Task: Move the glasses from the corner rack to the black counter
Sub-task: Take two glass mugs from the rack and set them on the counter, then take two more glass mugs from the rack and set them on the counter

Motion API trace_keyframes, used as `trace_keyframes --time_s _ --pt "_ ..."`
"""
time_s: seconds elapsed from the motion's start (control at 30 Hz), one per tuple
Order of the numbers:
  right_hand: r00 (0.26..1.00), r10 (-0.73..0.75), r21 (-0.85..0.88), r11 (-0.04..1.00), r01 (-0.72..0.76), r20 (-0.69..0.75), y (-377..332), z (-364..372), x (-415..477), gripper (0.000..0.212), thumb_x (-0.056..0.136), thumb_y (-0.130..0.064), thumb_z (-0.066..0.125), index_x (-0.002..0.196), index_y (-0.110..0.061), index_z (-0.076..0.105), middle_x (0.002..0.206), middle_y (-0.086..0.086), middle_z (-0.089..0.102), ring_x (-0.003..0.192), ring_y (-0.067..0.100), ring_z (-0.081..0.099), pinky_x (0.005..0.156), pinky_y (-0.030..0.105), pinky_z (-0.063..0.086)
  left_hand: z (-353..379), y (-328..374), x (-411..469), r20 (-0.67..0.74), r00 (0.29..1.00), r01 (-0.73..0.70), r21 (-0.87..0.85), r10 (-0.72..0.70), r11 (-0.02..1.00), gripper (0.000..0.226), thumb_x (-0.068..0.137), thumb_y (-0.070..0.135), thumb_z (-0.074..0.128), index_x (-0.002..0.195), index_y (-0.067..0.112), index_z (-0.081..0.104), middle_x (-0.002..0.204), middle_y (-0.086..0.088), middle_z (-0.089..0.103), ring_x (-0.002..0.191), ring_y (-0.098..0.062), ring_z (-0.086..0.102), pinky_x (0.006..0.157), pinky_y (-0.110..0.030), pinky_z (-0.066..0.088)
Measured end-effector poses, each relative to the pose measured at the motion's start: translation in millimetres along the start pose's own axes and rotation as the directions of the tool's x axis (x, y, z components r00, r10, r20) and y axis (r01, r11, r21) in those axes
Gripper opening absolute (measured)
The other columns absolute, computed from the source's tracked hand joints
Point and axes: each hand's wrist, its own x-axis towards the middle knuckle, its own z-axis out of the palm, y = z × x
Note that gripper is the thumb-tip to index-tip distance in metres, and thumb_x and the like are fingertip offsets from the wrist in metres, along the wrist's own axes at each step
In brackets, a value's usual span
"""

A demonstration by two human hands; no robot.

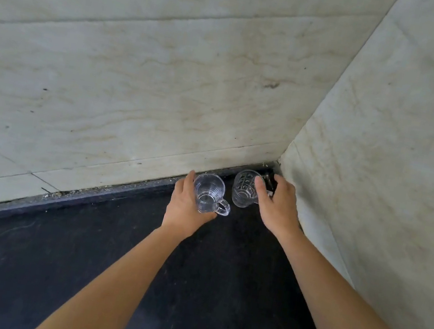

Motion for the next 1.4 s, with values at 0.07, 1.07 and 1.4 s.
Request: trace_keyframes --time_s 0.07,1.07,1.4 --pt "0.991 -0.097 -0.005 0.995 0.097 -0.088 -9.3 -15.0 -12.1 0.063 0.101 -0.058 0.045 0.146 -0.014 0.046 0.151 0.009 0.044 0.139 0.025 0.044 0.109 0.042 0.042 -15.6 0.3 -15.7 -0.021 0.999 -0.024 0.098 0.027 0.995 0.114 0.076 0.05 0.079 0.158 0.021 0.005 0.162 -0.007 0.02 0.148 -0.027 0.025 0.112 -0.049 0.039" --pt "-0.413 -0.908 0.673 -0.265 0.691 0.066 -195.2 105.5 -714.9 0.055 0.101 -0.046 0.05 0.142 -0.009 0.051 0.15 0.014 0.046 0.143 0.03 0.038 0.118 0.045 0.033 -104.9 -98.4 -880.0 -0.921 -0.326 0.775 -0.39 -0.214 0.497 0.072 0.099 0.049 0.046 0.155 0.011 0.022 0.165 -0.018 0.013 0.153 -0.034 0.014 0.118 -0.053 0.022" --pt "-0.723 -0.688 0.834 -0.434 0.34 -0.064 -73.7 113.0 -1125.7 0.058 0.101 -0.051 0.048 0.142 -0.011 0.049 0.15 0.014 0.045 0.143 0.034 0.04 0.115 0.053 0.037 -7.2 -112.5 -1217.6 -0.727 -0.667 0.689 -0.686 -0.164 0.235 0.073 0.095 0.053 0.04 0.154 0.013 0.024 0.163 -0.017 0.017 0.151 -0.033 0.016 0.12 -0.053 0.022"
